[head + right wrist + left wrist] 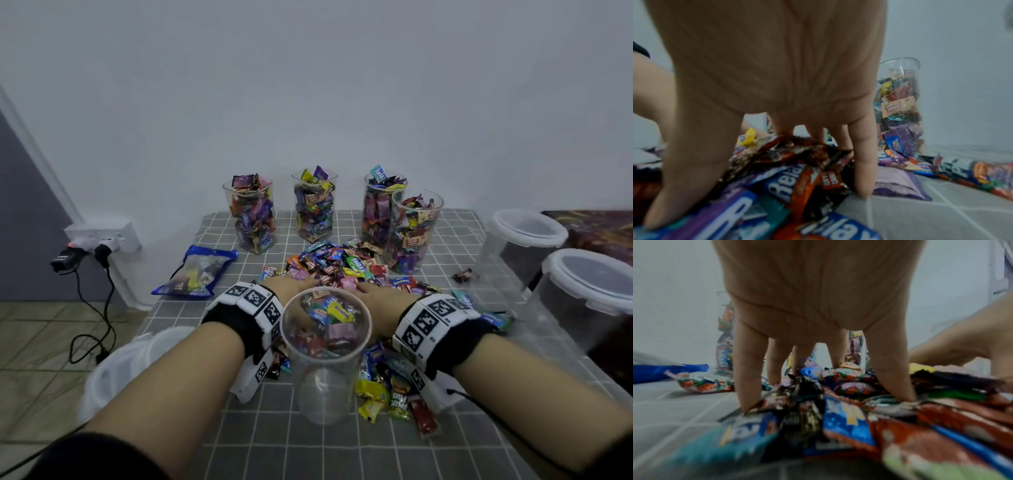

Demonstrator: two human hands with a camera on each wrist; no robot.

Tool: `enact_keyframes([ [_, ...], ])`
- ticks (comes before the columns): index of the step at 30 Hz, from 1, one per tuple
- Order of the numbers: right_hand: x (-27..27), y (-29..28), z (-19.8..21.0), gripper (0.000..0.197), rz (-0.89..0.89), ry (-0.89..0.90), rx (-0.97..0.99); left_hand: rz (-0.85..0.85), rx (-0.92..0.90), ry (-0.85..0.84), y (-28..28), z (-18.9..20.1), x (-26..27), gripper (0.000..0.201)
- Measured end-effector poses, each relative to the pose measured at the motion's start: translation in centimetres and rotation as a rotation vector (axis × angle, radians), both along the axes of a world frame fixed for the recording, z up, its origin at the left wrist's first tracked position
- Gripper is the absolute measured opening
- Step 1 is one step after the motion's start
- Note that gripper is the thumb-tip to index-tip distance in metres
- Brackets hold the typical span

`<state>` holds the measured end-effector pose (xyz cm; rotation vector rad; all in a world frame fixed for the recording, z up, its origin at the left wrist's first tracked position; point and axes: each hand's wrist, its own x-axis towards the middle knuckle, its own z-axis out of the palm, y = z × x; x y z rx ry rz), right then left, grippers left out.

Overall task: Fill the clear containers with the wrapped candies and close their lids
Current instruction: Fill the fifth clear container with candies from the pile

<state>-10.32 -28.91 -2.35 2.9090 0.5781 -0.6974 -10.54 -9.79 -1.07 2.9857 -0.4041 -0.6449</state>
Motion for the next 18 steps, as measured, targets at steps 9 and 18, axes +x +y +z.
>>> enact_keyframes([
  [9, -1.0, 0.2, 0.7, 0.029, 0.006, -0.08, 0.143, 0.02, 0.071, -0.054, -0.9, 1.0, -1.1, 0.027],
  [18, -2.5, -0.4, 1.6, 0.023, -0.055, -0.166, 0.241, 0.13, 0.051, -0.106, -0.5, 1.1, -2.1, 0.027],
])
